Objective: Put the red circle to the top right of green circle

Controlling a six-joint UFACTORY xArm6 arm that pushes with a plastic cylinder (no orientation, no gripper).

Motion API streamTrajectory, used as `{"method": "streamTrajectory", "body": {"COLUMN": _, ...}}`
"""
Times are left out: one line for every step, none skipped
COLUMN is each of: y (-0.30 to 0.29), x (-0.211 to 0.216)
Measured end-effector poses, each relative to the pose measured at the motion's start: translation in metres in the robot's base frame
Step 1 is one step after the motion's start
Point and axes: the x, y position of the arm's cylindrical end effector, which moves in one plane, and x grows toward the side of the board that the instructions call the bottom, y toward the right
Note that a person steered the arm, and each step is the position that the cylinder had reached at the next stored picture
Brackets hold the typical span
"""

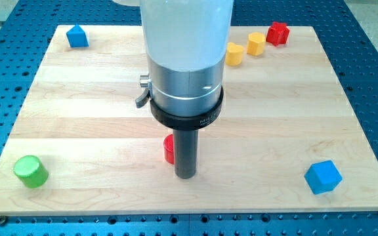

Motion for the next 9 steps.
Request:
{"method": "streamTrajectory", "body": {"y": 0.014, "x": -0.021}}
{"method": "streamTrajectory", "body": {"y": -0.049, "x": -0.025}}
{"method": "streamTrajectory", "body": {"y": -0.081, "x": -0.028}}
{"method": "streamTrajectory", "body": {"y": -0.04, "x": -0.043}}
{"method": "streamTrajectory", "body": {"y": -0.076, "x": -0.066}}
{"method": "streamTrajectory", "body": {"y": -0.139, "x": -0.066}}
{"method": "streamTrajectory", "body": {"y": -0.132, "x": -0.065}}
{"method": "streamTrajectory", "body": {"y": -0.1, "x": -0.008}}
{"method": "streamTrajectory", "body": {"y": -0.138, "x": 0.009}}
